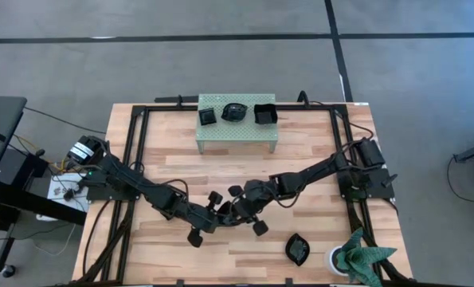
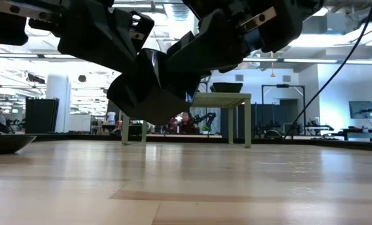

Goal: Pick & Place Mini shaped plates
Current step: Stack the black distorted square plate on top of the black distorted square plate on the shelf

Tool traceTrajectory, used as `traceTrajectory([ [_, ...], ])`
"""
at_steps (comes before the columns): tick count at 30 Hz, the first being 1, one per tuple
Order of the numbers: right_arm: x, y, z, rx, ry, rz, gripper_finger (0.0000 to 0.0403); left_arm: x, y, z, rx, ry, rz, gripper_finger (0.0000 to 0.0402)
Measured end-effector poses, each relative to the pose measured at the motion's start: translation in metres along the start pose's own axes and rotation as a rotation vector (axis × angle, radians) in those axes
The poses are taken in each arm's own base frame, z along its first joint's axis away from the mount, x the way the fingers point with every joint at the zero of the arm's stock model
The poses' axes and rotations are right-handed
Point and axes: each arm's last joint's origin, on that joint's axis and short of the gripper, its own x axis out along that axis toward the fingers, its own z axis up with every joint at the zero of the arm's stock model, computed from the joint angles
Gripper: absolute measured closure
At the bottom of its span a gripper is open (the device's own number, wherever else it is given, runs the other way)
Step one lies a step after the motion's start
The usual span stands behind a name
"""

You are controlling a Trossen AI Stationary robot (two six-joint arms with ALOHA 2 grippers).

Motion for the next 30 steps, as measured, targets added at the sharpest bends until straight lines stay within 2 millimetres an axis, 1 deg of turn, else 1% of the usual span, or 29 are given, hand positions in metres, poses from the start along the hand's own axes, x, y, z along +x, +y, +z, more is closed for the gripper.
traceTrajectory([
  [5,0.0002,0.0007,0.0001,-0.017,0.0,0.002,0.0392,0.0004,0.0021,-0.0003,-0.012,-0.001,0.005,0.0386],
  [7,0.0002,0.0008,-0.0002,-0.016,0.003,0.002,0.0399,0.0006,0.003,-0.0006,-0.043,0.0,0.006,0.0386],
  [12,-0.0002,0.0008,-0.0006,0.009,0.01,0.003,0.0392,0.0012,0.0061,-0.0006,-0.151,-0.008,0.01,0.0386],
  [15,-0.0003,0.0009,-0.0022,0.015,0.027,0.003,0.0399,0.0014,0.0067,-0.0004,-0.216,-0.012,0.014,0.038],
  [24,-0.0004,0.0007,-0.0037,0.023,0.043,-0.008,0.04,0.0012,0.0076,0.0021,-0.325,-0.037,0.031,0.0322],
  [27,-0.0006,0.0003,-0.0043,0.036,0.048,-0.009,0.04,0.0009,0.0079,0.0046,-0.378,-0.061,0.036,0.031],
  [30,-0.0031,0.0023,-0.0066,0.065,0.093,-0.004,0.04,0.0006,0.0096,0.0067,-0.468,-0.086,0.071,0.0303],
])
